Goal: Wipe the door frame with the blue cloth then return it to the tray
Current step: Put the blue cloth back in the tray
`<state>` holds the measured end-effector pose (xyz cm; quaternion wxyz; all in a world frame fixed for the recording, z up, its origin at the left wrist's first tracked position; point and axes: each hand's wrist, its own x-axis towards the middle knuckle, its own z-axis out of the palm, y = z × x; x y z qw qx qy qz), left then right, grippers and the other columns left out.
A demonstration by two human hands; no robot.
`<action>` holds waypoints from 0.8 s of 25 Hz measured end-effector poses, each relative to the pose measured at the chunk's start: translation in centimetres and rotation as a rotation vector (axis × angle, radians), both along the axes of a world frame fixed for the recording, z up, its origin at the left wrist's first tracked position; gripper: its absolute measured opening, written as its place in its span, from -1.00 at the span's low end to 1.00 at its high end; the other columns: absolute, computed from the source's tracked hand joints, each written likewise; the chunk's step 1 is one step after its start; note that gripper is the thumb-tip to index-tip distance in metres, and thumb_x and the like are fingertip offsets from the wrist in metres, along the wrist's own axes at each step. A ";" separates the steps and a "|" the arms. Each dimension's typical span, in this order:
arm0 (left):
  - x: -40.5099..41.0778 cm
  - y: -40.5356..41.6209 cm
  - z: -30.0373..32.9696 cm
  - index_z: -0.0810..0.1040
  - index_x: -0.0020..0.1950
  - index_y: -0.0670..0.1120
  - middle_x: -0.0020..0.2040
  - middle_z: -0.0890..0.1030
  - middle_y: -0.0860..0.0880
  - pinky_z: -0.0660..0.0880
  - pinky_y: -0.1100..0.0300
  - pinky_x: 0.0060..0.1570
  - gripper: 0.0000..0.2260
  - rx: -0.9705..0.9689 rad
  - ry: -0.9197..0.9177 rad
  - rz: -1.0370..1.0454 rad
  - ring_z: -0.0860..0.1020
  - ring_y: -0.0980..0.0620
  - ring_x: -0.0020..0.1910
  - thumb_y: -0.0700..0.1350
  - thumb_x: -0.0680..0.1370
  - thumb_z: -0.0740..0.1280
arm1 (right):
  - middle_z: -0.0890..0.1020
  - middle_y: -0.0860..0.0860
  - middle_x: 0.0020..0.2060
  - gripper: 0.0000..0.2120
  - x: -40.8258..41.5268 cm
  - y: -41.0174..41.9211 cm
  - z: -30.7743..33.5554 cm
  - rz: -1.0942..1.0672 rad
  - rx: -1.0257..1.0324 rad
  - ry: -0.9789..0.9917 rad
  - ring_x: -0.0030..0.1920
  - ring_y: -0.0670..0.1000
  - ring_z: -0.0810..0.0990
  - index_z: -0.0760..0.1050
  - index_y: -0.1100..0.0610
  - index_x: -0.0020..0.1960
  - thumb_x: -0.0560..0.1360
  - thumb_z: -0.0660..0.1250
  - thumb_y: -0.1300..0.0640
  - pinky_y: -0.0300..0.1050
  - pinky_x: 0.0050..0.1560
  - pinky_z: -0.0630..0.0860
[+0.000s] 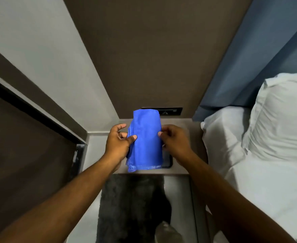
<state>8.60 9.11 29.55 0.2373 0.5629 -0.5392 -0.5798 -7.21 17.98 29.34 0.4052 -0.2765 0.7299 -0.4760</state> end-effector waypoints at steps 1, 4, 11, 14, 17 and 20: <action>-0.6 -0.6 -2.4 0.40 0.24 0.02 -0.21 0.63 0.00 0.48 0.25 -0.31 -0.57 0.019 -0.040 -0.028 0.63 0.08 -0.22 -0.24 0.45 0.45 | 0.62 0.00 -0.26 -0.85 -0.5 -0.5 -2.2 -0.006 0.032 0.010 -0.31 -0.04 0.57 0.57 0.16 -0.03 0.52 0.24 0.29 -0.25 -0.42 0.51; -1.9 -2.3 -8.9 0.38 0.31 -0.03 -0.25 0.57 -0.04 0.51 0.18 -0.29 -0.50 0.049 -0.113 -0.107 0.59 0.00 -0.26 -0.26 0.44 0.46 | 0.65 0.03 -0.14 -0.82 -1.6 -2.0 -8.5 0.000 0.106 0.029 -0.18 0.01 0.62 0.57 0.15 0.06 0.53 0.24 0.29 -0.12 -0.22 0.59; -5.0 -7.4 -26.2 0.38 0.34 -0.08 -0.29 0.54 -0.03 0.53 0.06 -0.06 -0.44 0.122 -0.212 -0.180 0.56 -0.06 -0.19 -0.27 0.40 0.49 | 0.66 0.12 -0.06 -0.86 -3.8 -5.8 -24.7 -0.100 0.297 0.037 -0.08 0.15 0.63 0.56 0.17 0.05 0.53 0.28 0.26 0.13 -0.01 0.60; -5.8 -8.5 -32.6 0.38 0.35 -0.09 -0.28 0.51 -0.04 0.56 -0.09 0.04 -0.43 0.148 -0.253 -0.227 0.54 -0.09 -0.17 -0.26 0.40 0.50 | 0.62 0.02 -0.16 -0.87 -4.3 -6.9 -30.8 -0.101 0.346 0.039 -0.13 0.06 0.61 0.56 0.14 0.02 0.53 0.28 0.27 0.00 -0.07 0.60; -6.6 -9.5 -36.9 0.39 0.30 -0.09 -0.28 0.51 -0.07 0.58 -0.20 -0.03 -0.47 0.139 -0.271 -0.276 0.55 -0.12 -0.21 -0.25 0.39 0.50 | 0.61 -0.01 -0.13 -0.86 -4.8 -7.6 -34.7 -0.110 0.402 0.052 -0.10 0.03 0.61 0.56 0.14 0.04 0.54 0.27 0.26 0.04 0.00 0.61; -7.2 -10.4 -40.1 0.37 0.19 0.02 -0.20 0.59 -0.12 0.60 -0.22 -0.09 -0.52 0.130 -0.274 -0.264 0.61 -0.15 -0.17 -0.21 0.39 0.51 | 0.65 0.06 -0.06 -0.84 -5.3 -8.4 -37.5 -0.126 0.432 0.093 -0.08 0.07 0.62 0.56 0.15 0.06 0.54 0.26 0.24 0.06 -0.01 0.61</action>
